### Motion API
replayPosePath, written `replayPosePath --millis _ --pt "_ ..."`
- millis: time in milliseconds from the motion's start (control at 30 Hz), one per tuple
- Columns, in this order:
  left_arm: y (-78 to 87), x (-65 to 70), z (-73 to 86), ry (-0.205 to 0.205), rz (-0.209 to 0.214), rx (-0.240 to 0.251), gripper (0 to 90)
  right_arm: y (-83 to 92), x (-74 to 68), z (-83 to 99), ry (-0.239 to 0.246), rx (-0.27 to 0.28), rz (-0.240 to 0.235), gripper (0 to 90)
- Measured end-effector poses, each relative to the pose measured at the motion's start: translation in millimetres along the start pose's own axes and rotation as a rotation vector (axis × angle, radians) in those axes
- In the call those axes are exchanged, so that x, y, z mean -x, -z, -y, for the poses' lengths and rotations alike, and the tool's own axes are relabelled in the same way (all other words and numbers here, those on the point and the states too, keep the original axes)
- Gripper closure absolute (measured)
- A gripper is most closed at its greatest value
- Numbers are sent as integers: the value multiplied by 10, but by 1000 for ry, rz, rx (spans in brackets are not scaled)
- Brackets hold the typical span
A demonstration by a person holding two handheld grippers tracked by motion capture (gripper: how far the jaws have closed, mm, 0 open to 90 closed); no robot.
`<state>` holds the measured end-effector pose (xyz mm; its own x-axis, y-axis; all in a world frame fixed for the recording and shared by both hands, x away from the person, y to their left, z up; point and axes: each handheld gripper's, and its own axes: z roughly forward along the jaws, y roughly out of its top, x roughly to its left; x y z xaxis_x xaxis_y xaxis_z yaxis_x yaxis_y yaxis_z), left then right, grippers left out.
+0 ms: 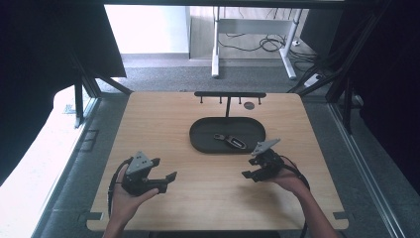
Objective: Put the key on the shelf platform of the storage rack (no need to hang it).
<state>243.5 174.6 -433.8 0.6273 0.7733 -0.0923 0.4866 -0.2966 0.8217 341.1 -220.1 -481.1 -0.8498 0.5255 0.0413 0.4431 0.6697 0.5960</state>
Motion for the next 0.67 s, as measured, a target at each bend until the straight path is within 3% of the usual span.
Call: replayPosePath --millis 200,400,667 --pt "-19 11 5 -4 -2 -8 246 -51 33 229 -39 19 8 410" --pt "-23 10 9 -2 -6 -11 246 -30 73 265 -64 57 17 401" --pt "-47 -12 37 -10 -7 -38 242 14 130 393 -126 120 85 362"
